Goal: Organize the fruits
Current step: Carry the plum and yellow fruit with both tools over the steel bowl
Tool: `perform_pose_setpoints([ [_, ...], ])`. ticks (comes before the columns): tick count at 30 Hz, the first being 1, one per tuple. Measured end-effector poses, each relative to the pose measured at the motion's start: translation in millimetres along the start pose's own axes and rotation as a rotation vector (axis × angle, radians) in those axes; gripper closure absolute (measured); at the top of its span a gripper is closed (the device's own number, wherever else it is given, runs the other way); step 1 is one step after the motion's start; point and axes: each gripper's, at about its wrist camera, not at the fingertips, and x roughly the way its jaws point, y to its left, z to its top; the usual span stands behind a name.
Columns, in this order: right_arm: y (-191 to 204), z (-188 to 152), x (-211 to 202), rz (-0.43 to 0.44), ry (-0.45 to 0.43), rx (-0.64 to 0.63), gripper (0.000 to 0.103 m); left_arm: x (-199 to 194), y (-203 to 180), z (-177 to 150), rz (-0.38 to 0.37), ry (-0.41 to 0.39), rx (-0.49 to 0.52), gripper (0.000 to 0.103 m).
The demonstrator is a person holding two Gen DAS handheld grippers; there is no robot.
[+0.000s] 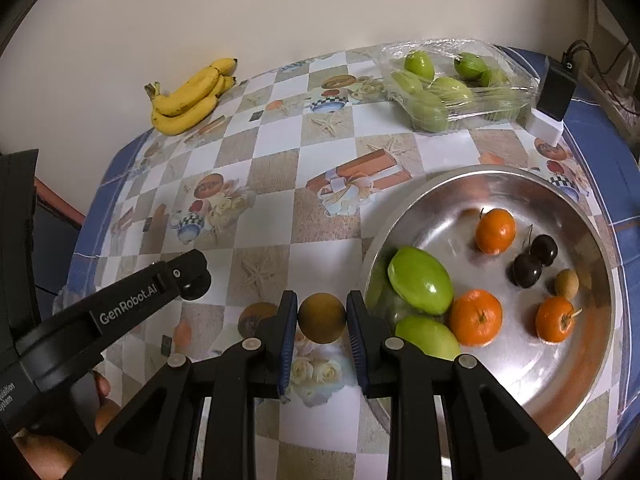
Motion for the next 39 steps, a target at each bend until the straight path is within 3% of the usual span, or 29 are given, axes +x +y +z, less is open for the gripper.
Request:
perform_pose_setpoints([
  [16,-39,-2,-20,-0.044,-0.026,0.1,0.077,-14,-22,-16,-0.001,-0.019,0.086,0.076],
  [22,-70,4,-27,-0.095,-0.043,0.187,0.077,-16,-46,-21,-0.032,-0.01,0.162,0.076],
  [29,-106,3,-32,-0.157,-0.043,0.285,0.077,-15,-88,-40,-0.126,0.036,0.292,0.076],
  [39,-119,2,-30,-0.182,-0.026,0.315,0.076,-3,-118,-61,-0.152,0.08,0.406,0.075],
])
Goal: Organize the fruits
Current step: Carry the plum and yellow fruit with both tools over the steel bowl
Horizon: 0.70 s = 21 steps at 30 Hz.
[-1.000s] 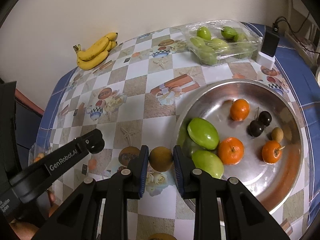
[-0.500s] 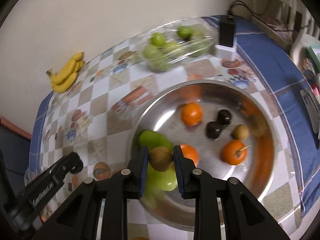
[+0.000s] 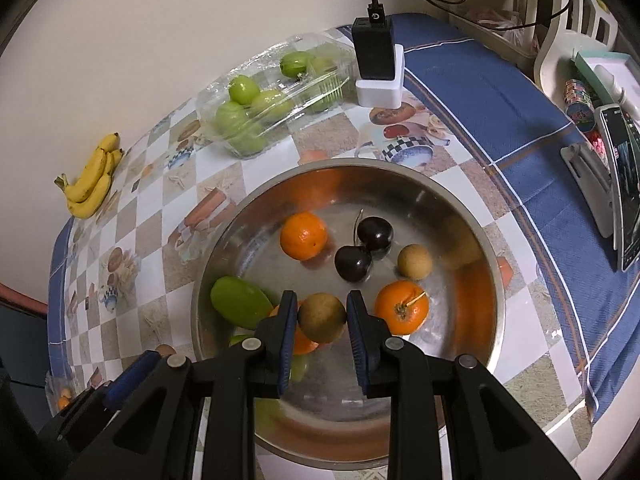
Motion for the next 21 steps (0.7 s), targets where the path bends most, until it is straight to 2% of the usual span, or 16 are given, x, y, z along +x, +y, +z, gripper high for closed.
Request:
perform_pose_setpoints([
  [8,-1,-4,15,-0.019,0.04,0.003,0.076,16,-4,0,0.014,-0.006,0.034,0.075],
  [12,-1,-5,18,-0.031,0.045,-0.002,0.076,20,-9,-1,0.042,-0.028,0.079,0.075],
  [21,-3,-4,20,-0.04,0.053,0.004,0.076,25,-20,-3,0.053,-0.032,0.138,0.075],
])
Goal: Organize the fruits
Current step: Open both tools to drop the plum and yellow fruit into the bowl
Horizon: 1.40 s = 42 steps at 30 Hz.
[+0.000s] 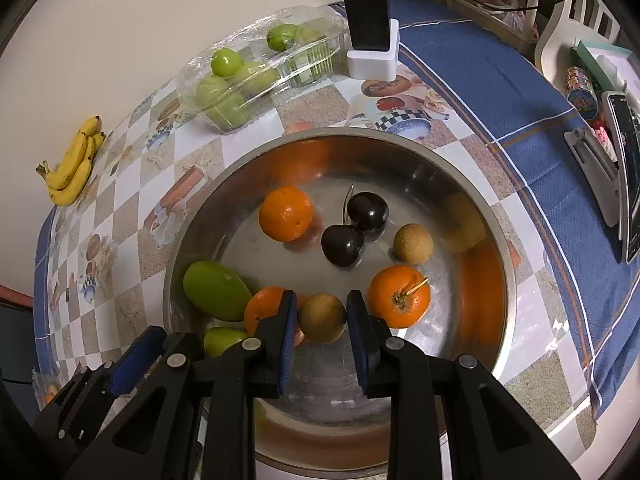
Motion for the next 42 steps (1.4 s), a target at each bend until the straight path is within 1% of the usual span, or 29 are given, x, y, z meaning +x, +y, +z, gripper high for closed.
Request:
perform_pose_setpoints([
  [11,-1,0,-1,-0.007,-0.004,0.005,0.076,0,6,0,-0.014,0.006,-0.035,0.073],
  [18,5,2,-9,0.002,-0.032,-0.019,0.076,-6,10,3,-0.033,-0.008,-0.059,0.071],
  [22,9,2,-9,0.004,-0.033,-0.037,0.076,-11,19,4,-0.03,-0.014,-0.102,0.063],
  [24,11,1,-9,0.003,-0.036,-0.045,0.076,-13,26,5,-0.01,-0.012,-0.132,0.056],
  [25,12,1,-9,0.004,-0.037,-0.051,0.076,-13,31,5,0.012,-0.01,-0.149,0.053],
  [26,13,1,-9,0.005,-0.037,-0.057,0.074,-13,35,4,0.04,-0.007,-0.162,0.05],
  [27,15,0,-9,0.004,-0.038,-0.064,0.071,-13,42,4,0.087,-0.003,-0.179,0.048],
  [29,18,-1,-9,0.001,-0.04,-0.08,0.054,-11,52,2,0.162,0.013,-0.206,0.038],
  [30,20,-1,-9,-0.001,-0.042,-0.088,0.052,-10,59,0,0.198,0.024,-0.227,0.035],
  [31,22,-1,-9,-0.004,-0.044,-0.098,0.048,-8,67,-2,0.228,0.04,-0.253,0.028],
  [32,23,-1,-9,-0.009,-0.046,-0.107,0.042,-6,74,-3,0.251,0.052,-0.275,0.024],
  [33,25,-2,-9,-0.014,-0.048,-0.117,0.038,-4,81,-6,0.267,0.063,-0.293,0.023],
  [34,26,-2,-8,-0.016,-0.051,-0.126,0.032,-2,86,-8,0.28,0.073,-0.308,0.022],
  [35,28,-2,-8,-0.018,-0.054,-0.132,0.028,0,91,-11,0.289,0.082,-0.319,0.02],
  [36,29,-2,-8,-0.019,-0.056,-0.139,0.027,3,96,-13,0.303,0.09,-0.333,0.018],
  [38,29,-2,-7,-0.019,-0.057,-0.145,0.023,5,99,-17,0.32,0.096,-0.342,0.008],
  [40,30,-3,-6,-0.023,-0.059,-0.153,0.021,6,101,-19,0.327,0.097,-0.343,0.007],
  [42,31,-4,-6,-0.027,-0.06,-0.161,0.015,6,103,-21,0.327,0.098,-0.345,0.006],
])
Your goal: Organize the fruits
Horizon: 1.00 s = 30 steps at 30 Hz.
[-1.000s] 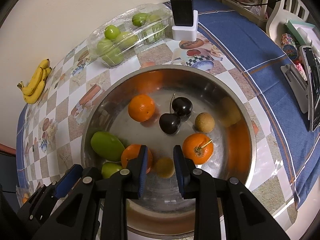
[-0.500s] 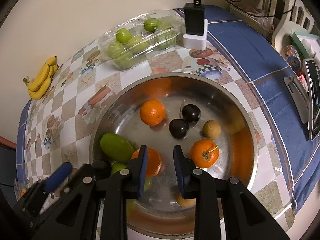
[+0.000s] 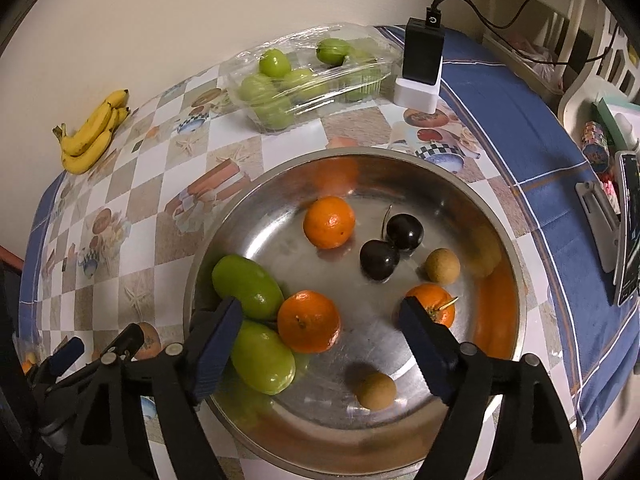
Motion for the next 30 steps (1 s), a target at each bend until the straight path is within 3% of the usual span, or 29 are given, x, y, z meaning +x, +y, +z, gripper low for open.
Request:
perform_pose_setpoints([
  [2,2,-1,-1,0.0,-0.005,-0.008,0.012,0,2,-1,-0.003,0.0,-0.003,0.001],
  [7,7,-5,-2,0.0,-0.023,-0.036,0.003,1,5,-2,-0.015,-0.012,-0.008,0.0],
  [19,18,-15,-7,-0.015,-0.05,-0.089,0.003,-4,26,-8,0.041,-0.033,-0.042,0.0],
  [24,17,-21,-13,-0.017,-0.061,-0.093,0.003,-9,27,-14,0.158,-0.03,-0.018,0.0],
  [30,16,-28,-20,-0.017,-0.058,-0.095,0.003,-16,30,-23,0.177,-0.027,-0.003,0.0],
])
